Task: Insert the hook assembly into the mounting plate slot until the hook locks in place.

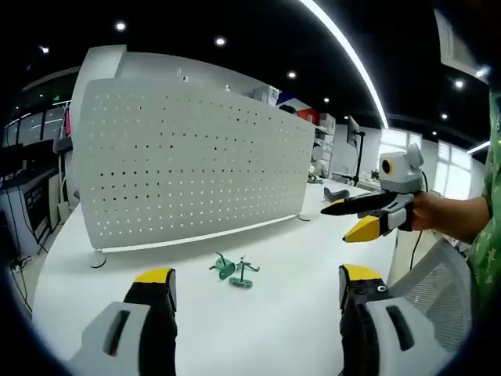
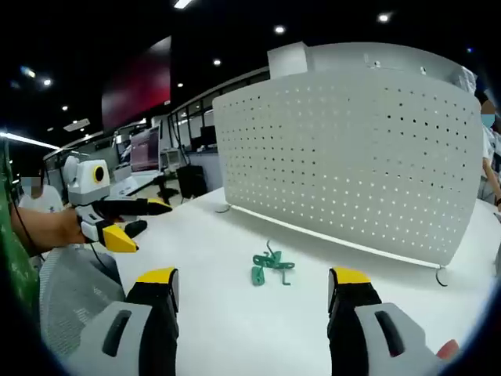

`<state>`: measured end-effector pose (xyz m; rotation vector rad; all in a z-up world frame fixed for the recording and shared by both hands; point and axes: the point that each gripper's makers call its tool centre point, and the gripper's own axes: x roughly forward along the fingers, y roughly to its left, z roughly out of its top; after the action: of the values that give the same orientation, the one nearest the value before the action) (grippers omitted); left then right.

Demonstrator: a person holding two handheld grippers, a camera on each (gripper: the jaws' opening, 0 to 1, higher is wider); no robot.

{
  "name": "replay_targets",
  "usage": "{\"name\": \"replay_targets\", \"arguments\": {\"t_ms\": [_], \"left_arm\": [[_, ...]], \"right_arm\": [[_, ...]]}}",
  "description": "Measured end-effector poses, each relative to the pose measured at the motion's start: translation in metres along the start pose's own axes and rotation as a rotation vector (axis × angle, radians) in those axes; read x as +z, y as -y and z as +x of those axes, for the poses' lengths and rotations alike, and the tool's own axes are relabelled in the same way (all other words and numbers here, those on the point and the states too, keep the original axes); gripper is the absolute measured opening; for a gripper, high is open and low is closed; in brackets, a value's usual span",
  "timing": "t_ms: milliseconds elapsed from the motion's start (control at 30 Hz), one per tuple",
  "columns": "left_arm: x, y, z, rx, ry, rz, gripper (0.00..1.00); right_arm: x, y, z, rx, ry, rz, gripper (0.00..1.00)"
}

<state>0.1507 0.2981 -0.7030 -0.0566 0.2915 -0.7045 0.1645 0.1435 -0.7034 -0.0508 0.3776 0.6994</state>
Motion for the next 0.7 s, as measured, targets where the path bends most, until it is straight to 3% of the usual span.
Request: {"name": "replay_targets", "arguments": {"t_ms": [367,700], "left_arm": [[-0.0002,0.0019,-0.001,-0.015,0.0,-0.004,0.78],[-0.0028,0.0023,-0.0006,-0.014,-0.015,0.0,0.76]], "right_arm": [[0.0002,-0.0019,0.0041,0.018,-0.011,-0.008,0.77],[-0.0004,-0.0014,0.0101,0.026,-0.01,-0.014,0.76]]}}
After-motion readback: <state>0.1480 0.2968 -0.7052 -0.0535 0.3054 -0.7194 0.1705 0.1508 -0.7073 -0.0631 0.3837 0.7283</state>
